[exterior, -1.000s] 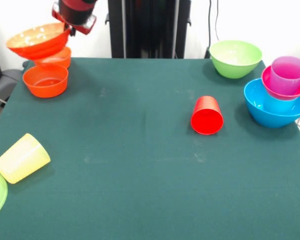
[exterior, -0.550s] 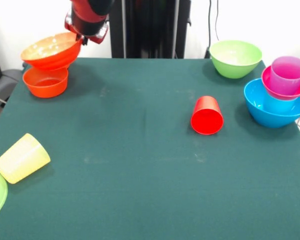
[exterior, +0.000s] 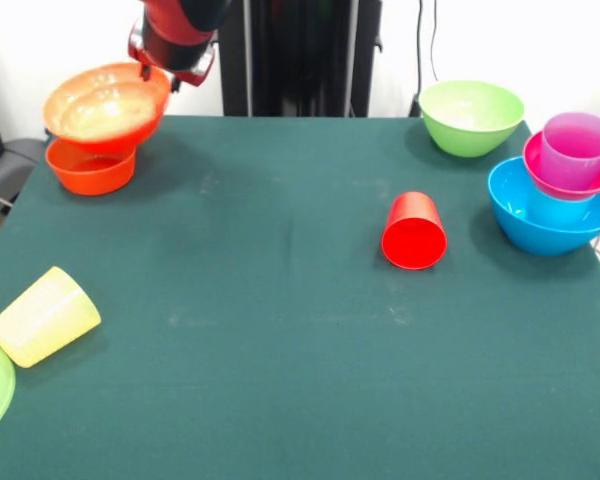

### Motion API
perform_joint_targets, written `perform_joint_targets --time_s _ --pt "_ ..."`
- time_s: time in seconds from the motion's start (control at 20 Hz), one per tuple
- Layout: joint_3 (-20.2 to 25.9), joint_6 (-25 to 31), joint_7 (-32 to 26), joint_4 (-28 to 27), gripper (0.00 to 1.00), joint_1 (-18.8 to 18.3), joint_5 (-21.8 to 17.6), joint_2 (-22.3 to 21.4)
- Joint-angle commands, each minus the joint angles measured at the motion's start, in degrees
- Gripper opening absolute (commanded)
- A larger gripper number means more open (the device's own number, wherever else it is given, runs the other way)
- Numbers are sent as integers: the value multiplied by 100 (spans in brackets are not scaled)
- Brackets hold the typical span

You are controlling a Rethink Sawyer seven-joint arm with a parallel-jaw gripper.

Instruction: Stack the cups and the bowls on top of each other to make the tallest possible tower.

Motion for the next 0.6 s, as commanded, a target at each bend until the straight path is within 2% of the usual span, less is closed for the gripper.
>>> perform_joint_targets --time_s 0.05,0.6 --pt "588 292 -1064 -133 100 123 -424 74" --pt "615 249 -1001 -119 100 94 -473 40"
